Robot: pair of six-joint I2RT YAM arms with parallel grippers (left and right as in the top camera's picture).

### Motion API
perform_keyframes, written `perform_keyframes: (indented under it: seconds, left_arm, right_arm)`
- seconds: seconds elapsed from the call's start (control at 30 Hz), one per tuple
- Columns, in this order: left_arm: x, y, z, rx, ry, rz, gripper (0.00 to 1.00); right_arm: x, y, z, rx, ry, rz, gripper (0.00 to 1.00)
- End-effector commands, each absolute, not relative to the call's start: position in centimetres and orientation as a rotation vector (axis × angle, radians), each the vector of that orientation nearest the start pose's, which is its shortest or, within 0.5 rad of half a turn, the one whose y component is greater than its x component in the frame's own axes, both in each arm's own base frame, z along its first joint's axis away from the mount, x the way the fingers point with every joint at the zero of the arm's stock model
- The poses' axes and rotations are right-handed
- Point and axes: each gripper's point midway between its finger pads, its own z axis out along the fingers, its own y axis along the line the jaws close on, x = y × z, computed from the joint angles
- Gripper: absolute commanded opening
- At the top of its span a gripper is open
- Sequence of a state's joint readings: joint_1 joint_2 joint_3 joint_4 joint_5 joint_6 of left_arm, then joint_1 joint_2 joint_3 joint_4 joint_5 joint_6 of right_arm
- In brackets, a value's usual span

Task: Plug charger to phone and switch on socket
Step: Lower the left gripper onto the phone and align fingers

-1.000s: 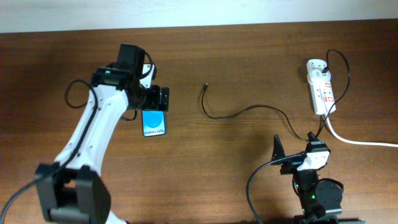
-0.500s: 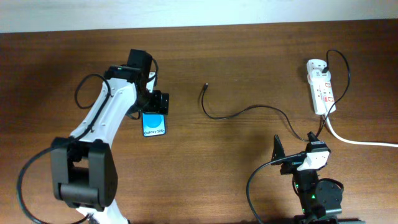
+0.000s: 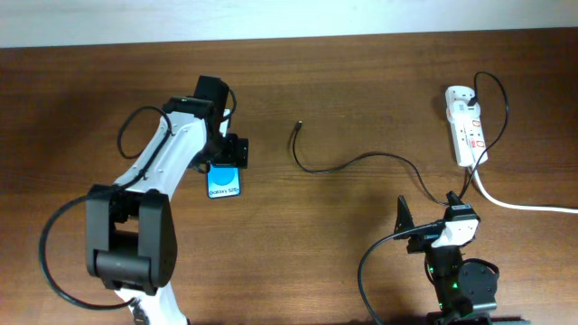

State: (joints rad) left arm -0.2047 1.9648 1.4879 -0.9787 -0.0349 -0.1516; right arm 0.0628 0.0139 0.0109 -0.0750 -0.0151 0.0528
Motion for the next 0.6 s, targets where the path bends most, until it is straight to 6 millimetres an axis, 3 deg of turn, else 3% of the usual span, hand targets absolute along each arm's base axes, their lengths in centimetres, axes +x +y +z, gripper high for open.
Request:
perform_keyframes:
  seconds: [0.0, 0.27, 0.57]
  left_arm:
    - [39.49, -7.35, 5.35, 0.052, 3.007, 0.038, 0.99]
    - [39.58, -7.49, 5.36, 0.190, 2.999, 0.034, 0.99]
    - [39.90, -7.41, 5.40, 0.219, 2.985, 0.035, 0.99]
  right_arm:
    - [24.53, 1.88, 15.59, -0.017, 1.649, 0.104, 0.98]
    - [24.53, 1.88, 15.59, -0.017, 1.649, 0.104, 0.98]
    - [24.53, 1.88, 15.58, -0.017, 1.650, 0.104, 0.98]
